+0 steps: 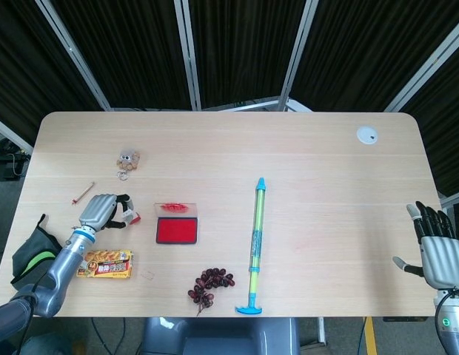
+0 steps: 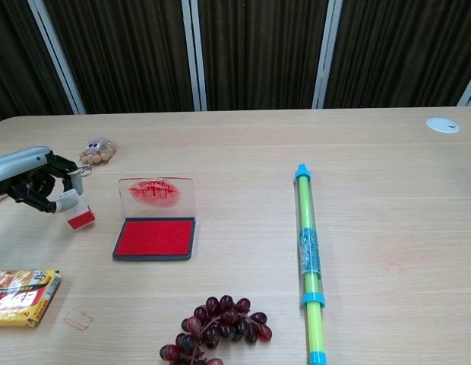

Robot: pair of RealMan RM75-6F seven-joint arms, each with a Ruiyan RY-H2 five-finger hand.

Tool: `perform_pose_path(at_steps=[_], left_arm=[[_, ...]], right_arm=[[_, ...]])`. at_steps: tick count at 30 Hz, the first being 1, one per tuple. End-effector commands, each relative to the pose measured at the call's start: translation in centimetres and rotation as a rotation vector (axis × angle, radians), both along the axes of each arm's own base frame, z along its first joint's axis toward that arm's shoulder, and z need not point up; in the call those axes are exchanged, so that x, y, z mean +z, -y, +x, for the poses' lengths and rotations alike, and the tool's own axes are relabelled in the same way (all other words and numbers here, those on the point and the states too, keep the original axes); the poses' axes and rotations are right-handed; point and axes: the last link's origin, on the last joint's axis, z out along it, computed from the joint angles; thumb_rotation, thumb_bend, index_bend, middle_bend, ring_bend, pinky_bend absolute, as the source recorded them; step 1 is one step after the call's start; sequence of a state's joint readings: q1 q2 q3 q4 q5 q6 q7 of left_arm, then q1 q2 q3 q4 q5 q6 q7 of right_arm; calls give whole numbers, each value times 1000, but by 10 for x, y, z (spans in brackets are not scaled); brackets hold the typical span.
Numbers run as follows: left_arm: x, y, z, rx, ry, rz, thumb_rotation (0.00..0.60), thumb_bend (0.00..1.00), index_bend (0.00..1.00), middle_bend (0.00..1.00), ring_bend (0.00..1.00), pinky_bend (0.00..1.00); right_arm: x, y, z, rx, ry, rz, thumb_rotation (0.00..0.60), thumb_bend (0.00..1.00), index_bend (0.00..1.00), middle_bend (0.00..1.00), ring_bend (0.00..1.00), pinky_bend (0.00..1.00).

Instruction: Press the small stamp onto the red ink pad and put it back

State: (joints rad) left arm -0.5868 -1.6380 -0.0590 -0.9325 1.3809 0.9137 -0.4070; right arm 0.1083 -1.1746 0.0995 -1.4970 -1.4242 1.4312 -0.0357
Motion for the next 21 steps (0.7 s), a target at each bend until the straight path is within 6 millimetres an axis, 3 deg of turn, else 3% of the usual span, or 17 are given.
perform_pose_path(at_steps=[1, 11, 21], left_arm=[[-2, 0, 1, -2, -4, -3, 600, 347, 539, 525, 718, 804], [-9, 2, 4, -3, -24, -23, 600, 318, 500, 465, 706, 795], [-3, 2, 6, -15, -37, -11, 600, 239, 365, 265, 694, 784]], right_arm=[[1, 0, -1, -3, 2, -1, 600, 0, 0, 0, 0, 0], [2, 0, -1, -1, 4, -2, 600, 0, 0, 0, 0, 0], [2, 0, 0, 0, 8, -2, 600, 0, 0, 0, 0, 0]])
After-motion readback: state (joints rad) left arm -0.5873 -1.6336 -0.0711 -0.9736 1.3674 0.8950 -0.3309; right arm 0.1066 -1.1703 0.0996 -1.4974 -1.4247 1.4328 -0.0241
